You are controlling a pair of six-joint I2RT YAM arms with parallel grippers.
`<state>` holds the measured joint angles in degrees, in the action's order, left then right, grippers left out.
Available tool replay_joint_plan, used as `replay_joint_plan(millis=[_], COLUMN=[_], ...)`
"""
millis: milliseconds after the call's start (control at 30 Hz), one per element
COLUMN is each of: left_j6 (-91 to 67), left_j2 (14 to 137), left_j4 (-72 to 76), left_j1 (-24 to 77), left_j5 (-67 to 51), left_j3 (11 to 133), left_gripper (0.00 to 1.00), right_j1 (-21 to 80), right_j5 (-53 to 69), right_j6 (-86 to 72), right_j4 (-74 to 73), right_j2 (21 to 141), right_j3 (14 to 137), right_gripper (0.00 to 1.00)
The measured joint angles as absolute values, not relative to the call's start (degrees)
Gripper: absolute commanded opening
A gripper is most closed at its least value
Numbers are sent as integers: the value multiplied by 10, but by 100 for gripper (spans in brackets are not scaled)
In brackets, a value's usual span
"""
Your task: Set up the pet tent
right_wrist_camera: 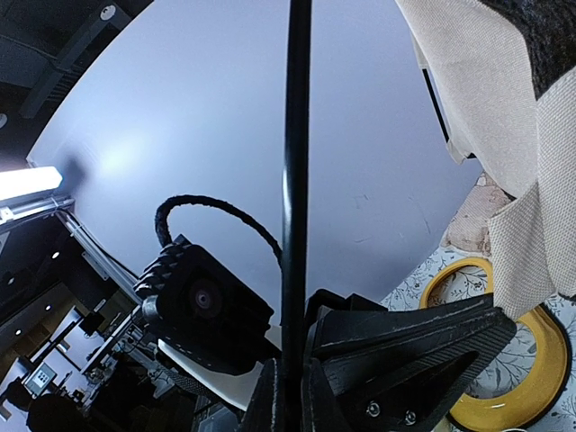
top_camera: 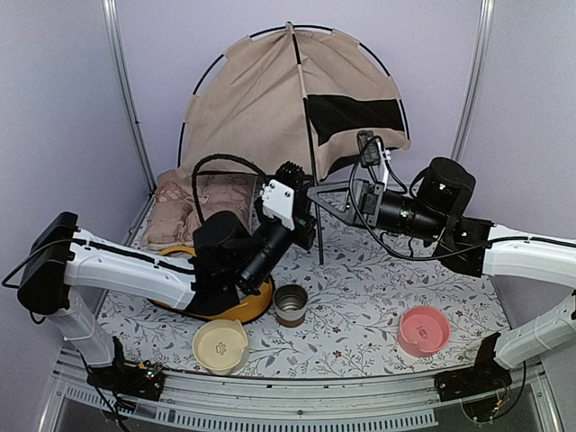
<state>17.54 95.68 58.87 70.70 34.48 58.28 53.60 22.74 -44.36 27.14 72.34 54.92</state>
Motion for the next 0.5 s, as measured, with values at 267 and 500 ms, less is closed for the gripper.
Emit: replay_joint_plan(millis=[267,500], left_j6=[166,161], left_j2=[937,918], left_j4=[587,580], left_j1=[707,707], left_j5=[335,328], left_j3=[545,507], left_gripper=[0,0], right_j1=[536,536], right_j5=[209,196], right_j6=[-430,-413], right_j4=[246,218], right_j2=[723,723], right_j3=[549,562], right_gripper=[0,0])
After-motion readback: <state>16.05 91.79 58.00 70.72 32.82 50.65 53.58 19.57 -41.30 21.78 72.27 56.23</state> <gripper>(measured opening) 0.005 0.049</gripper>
